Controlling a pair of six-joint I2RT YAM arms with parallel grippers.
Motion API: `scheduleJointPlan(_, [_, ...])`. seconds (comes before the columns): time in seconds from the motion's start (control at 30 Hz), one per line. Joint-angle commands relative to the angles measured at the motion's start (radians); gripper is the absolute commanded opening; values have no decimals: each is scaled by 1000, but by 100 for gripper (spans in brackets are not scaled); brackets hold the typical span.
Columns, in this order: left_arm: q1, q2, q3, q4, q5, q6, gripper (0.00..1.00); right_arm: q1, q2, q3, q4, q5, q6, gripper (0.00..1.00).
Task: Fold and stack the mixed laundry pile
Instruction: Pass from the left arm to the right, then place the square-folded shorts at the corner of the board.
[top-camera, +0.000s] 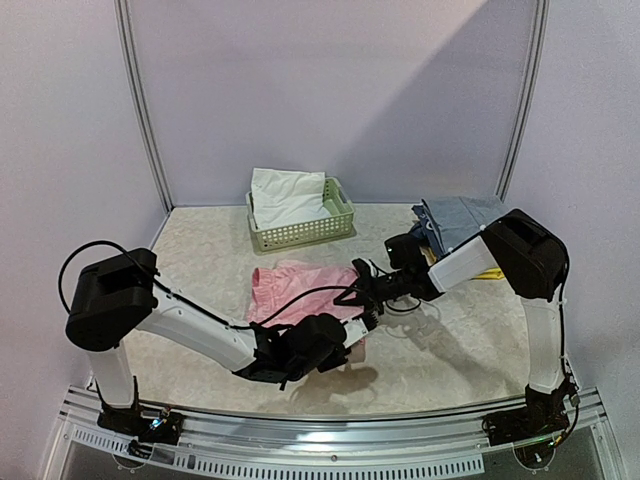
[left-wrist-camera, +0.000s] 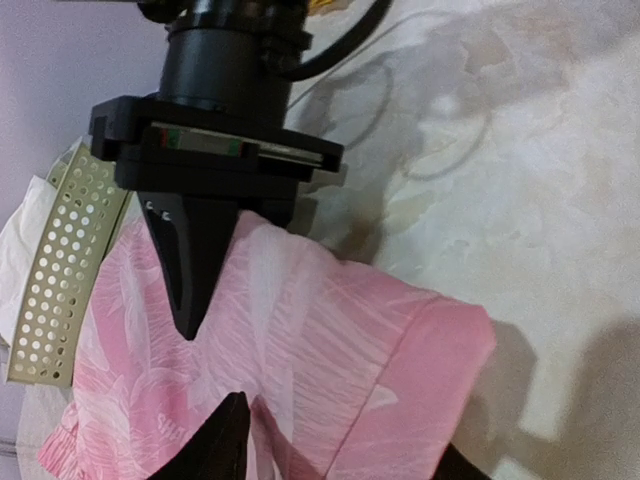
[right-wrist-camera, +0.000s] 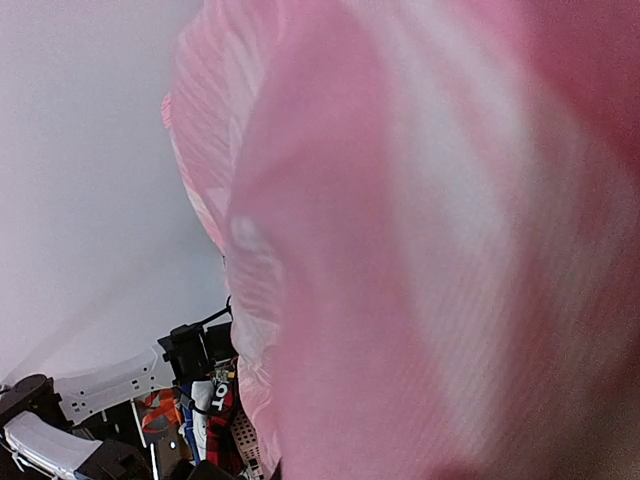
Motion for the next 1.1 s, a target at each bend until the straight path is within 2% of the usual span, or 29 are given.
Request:
scheduleJointPlan(0.0, [-4,-60,-18,-29,160,-47,56,8,7,60,-133,6,-91,0])
scheduleJointPlan(0.1, [-5,-108,-46,-48,255,-72,72,5,-4,104,-265,38,-174,0])
scheduleJointPlan(0.33, [2,-220,-104,-92,478,-149,92,-22,-46,190,-585,150,-388,0])
scheduleJointPlan(0.43, [7,-284,-148,-68,514,-184,94,-32,-62,240,-751,229,-500,0])
scheduleJointPlan(0.63, [27,-381,-223,-47,474,-237,95,-59,-92,300,-927,351,-629,0])
scheduleJointPlan(0.83, [33,-435,-303,-3,450,-269,95,-85,-151,353,-1033,484,-675,0])
scheduleJointPlan(1.07, [33,-480,-359,16,443,-287,94,-86,-175,493,-1207,655,-732,0])
